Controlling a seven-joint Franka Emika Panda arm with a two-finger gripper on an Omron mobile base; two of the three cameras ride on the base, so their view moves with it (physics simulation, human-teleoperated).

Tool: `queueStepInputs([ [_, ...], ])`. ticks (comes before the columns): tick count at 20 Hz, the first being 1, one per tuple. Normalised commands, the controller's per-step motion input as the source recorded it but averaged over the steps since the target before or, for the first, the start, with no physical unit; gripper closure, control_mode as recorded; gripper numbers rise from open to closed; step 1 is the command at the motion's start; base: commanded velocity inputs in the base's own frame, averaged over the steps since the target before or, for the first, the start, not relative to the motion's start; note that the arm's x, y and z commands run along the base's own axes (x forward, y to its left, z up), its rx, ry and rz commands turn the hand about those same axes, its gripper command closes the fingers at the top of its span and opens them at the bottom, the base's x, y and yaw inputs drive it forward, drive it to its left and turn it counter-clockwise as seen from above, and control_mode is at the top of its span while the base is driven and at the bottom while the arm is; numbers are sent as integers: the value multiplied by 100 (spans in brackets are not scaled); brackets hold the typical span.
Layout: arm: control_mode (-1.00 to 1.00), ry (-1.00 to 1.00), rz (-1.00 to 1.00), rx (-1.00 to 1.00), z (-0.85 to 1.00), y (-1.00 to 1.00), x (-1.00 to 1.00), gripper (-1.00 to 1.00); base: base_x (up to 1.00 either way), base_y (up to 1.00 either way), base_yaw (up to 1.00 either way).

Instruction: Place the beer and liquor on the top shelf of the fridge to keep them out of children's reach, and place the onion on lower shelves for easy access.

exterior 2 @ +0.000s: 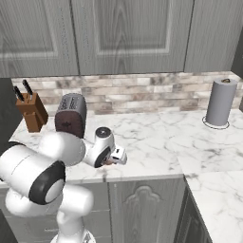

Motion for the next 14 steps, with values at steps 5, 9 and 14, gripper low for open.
queueStepInputs([
  [5,-100,-18,15,0,86,-4,-97,100,0,0,0],
  [9,-100,-19,14,0,100,0,-82,100,0,0,0],
  [14,-100,-15,10,-4,100,8,-95,100,0,0,0],
])
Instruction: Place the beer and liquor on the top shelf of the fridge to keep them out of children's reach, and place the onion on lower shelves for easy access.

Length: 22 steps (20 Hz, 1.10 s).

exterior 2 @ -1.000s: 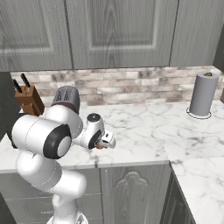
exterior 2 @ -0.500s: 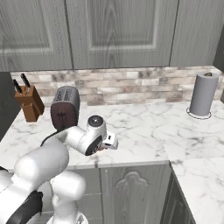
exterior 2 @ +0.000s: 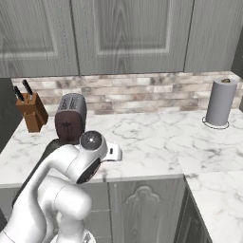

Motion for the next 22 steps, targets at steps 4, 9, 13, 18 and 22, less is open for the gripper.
queueStepInputs([
  [4,-100,-7,8,-10,100,26,-75,100,0,0,0],
  [9,-100,-2,8,-14,100,31,-51,100,0,0,0],
  [13,-100,0,8,-16,76,33,-40,100,0,0,0],
  [18,100,0,10,-11,21,22,-34,100,-34,5,13],
  [22,100,0,0,0,0,0,0,100,-94,0,46],
])
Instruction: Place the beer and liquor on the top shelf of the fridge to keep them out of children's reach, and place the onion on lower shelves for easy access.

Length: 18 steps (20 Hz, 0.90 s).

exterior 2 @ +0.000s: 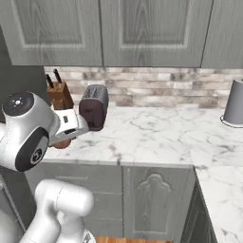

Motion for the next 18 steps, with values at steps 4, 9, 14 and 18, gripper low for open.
queueStepInputs([
  [4,100,0,0,0,0,0,0,100,-86,0,57],
  [9,100,0,0,0,0,0,0,100,-82,0,66],
  [14,100,0,0,0,0,0,0,100,-72,35,64],
  [18,100,0,0,0,0,0,0,100,-42,92,50],
])
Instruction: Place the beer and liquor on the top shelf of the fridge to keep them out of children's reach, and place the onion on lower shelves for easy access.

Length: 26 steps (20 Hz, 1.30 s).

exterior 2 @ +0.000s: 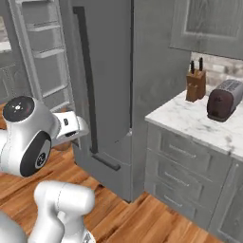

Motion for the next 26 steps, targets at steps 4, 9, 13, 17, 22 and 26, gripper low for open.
queueStepInputs([
  [4,100,0,0,0,0,0,0,100,-11,100,34],
  [9,100,0,0,0,0,0,0,100,10,100,12],
  [13,100,0,0,0,0,0,0,100,45,84,-3],
  [17,100,0,0,0,0,0,0,100,65,72,-16],
  [22,100,0,0,0,0,0,0,100,62,34,-33],
  [26,100,0,0,0,0,0,0,100,61,11,-41],
])
